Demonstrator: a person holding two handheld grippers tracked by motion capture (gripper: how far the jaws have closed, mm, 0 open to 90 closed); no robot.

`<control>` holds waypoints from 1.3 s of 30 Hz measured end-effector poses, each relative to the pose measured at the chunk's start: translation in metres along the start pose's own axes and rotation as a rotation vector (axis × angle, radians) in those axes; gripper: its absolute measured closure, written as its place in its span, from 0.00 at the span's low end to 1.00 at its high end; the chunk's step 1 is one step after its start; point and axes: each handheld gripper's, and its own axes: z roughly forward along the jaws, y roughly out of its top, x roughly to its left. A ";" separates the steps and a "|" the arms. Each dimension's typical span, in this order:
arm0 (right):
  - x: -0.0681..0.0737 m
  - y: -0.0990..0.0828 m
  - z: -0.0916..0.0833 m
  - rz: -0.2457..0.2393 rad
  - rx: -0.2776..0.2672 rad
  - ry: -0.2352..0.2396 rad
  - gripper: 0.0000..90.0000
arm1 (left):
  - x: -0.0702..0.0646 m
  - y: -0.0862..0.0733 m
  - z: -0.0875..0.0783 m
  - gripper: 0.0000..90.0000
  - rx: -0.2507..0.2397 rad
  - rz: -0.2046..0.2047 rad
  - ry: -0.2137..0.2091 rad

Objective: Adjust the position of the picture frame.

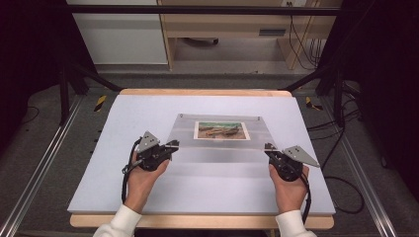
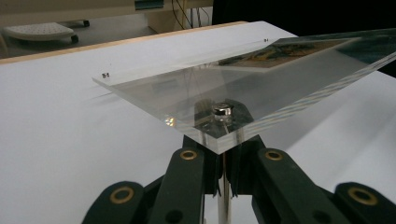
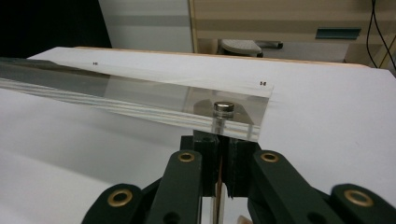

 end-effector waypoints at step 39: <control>0.010 -0.034 -0.002 -0.003 0.046 0.005 0.95 | -0.004 -0.037 -0.004 0.93 0.047 -0.039 0.029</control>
